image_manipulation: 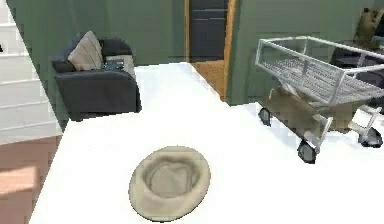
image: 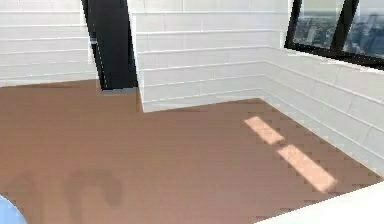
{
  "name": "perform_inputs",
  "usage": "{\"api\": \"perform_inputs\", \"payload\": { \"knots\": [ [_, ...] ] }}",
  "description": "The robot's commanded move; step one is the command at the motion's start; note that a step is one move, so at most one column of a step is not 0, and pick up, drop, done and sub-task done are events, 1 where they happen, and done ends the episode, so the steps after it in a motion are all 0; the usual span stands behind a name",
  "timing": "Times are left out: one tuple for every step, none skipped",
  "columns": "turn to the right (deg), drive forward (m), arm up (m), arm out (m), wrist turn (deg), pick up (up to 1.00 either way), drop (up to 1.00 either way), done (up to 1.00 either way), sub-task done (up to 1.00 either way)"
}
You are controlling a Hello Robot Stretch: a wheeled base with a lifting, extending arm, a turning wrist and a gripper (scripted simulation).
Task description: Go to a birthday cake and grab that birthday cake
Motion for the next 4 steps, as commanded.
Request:
{"api": "perform_inputs", "payload": {
  "knots": [
    [0.0, 0.35, 0.00, 0.00, 0.0, 0.00, 0.00, 0.00, 0.00],
    [-21.0, 0.00, 0.00, 0.00, 0.0, 0.00, 0.00, 0.00, 0.00],
    [0.0, 0.90, 0.00, 0.00, 0.0, 0.00, 0.00, 0.00, 0.00],
    [-45.0, 0.00, 0.00, 0.00, 0.0, 0.00, 0.00, 0.00, 0.00]
  ]
}}
